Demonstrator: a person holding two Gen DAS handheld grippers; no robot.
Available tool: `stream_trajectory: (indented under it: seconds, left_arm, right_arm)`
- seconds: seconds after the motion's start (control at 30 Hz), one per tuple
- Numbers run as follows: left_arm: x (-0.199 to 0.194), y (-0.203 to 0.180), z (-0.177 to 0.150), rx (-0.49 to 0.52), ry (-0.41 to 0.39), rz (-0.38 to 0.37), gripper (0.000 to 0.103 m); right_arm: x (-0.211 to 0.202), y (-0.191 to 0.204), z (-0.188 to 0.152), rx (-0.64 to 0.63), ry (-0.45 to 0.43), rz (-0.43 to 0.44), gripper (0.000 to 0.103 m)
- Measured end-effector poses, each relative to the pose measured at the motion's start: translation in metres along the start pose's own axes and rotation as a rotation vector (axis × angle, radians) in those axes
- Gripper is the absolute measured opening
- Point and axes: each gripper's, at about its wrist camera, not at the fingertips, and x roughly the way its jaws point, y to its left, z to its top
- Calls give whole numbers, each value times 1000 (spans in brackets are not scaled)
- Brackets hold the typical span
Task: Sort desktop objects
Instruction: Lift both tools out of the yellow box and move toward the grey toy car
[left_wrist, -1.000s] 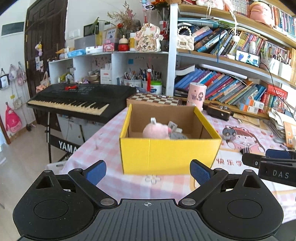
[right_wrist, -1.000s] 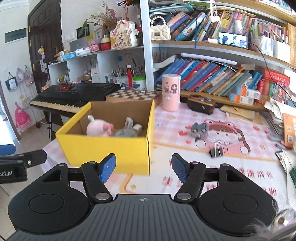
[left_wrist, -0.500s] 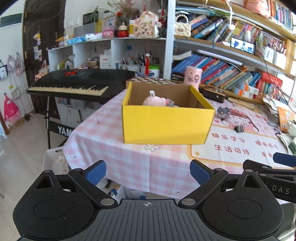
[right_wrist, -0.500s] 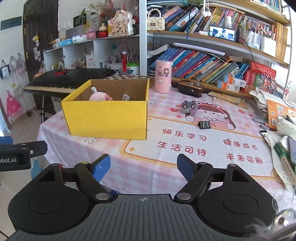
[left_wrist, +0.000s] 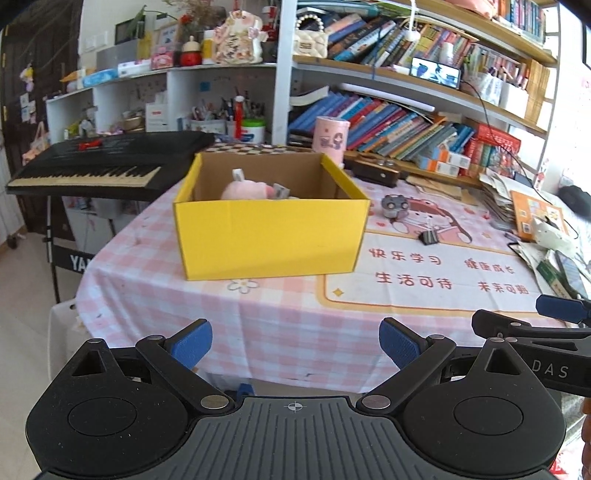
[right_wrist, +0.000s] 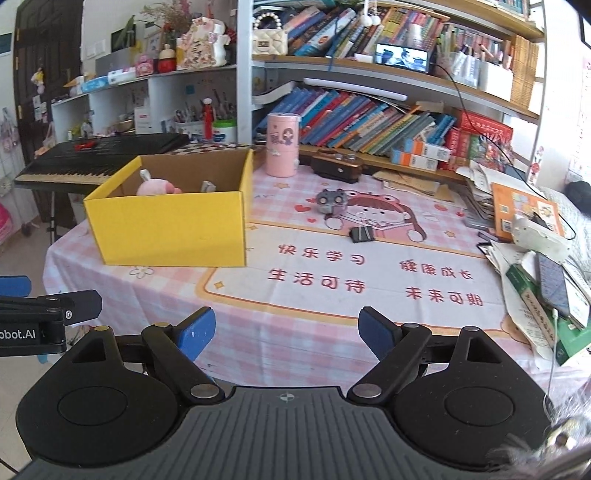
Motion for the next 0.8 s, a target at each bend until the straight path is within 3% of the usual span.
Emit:
stream_trajectory:
  seconds: [0.53,0.8]
  left_arm:
    - [21,-50,10,61,13,-34,99]
    - [49,-84,29,54,18,1,99]
  right_arm:
    - [15,-43,1,36,25,-13,86]
    - [45,-86,17,42,38,12,86]
